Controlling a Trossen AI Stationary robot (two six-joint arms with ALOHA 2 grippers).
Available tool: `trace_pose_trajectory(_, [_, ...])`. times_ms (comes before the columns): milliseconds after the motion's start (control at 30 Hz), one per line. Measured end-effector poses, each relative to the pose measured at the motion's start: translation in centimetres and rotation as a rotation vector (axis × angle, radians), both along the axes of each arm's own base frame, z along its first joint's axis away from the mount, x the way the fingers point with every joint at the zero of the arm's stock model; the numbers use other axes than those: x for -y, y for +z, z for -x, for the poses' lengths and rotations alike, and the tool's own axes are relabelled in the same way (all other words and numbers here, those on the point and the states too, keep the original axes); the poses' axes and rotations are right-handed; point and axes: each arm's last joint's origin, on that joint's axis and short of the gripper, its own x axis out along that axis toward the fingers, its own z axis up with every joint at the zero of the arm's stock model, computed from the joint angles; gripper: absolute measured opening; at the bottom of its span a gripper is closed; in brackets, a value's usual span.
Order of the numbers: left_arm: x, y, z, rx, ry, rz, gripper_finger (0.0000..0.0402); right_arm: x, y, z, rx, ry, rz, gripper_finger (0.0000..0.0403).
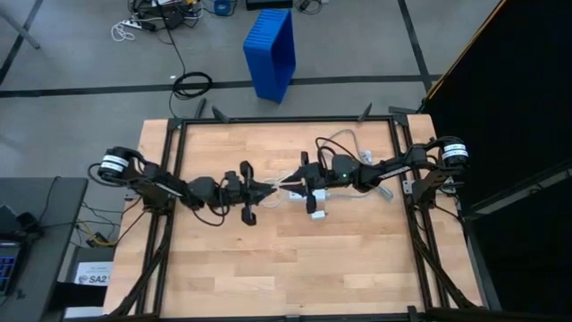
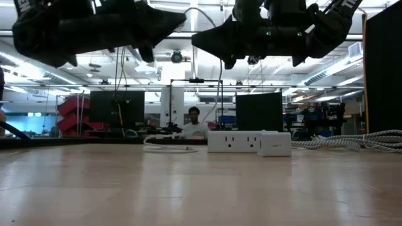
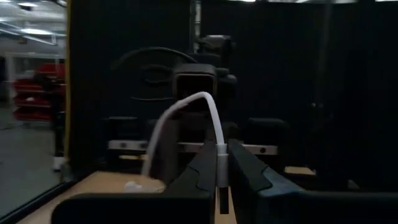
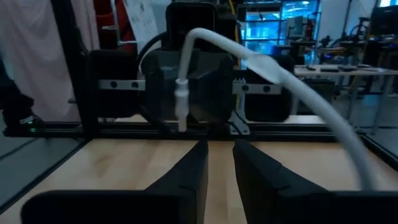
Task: Insert USB
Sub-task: Insert the white charger cable into the white charger adapter
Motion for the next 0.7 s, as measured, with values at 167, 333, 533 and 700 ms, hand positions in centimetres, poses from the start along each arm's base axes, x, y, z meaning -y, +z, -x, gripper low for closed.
trace_pose_trajectory(167, [0.2, -0.1, -1.4, -0.012, -0.003, -0.006, 0.0, -0.6, 0.0, 0.0, 0.002, 0.02, -0.001, 0.0082])
trace_pose_trajectory(333, [0.3, 0.1, -1.7, -0.008, 0.0, -0.034, 0.0, -1.1, -0.1, 0.0, -0.01, 0.038, -0.009, 0.0109])
trace_pose_trajectory(533, [0.1, 0.0, -1.7, -0.016, 0.029, -0.035, 0.0, -1.4, -0.6, 0.0, -0.065, 0.083, -0.029, 0.0128])
trace_pose_trajectory(700, [0.1, -0.2, -1.8, -0.037, 0.043, -0.051, 0.0001, -1.5, -0.5, 0.0, -0.062, 0.11, -0.037, 0.0134])
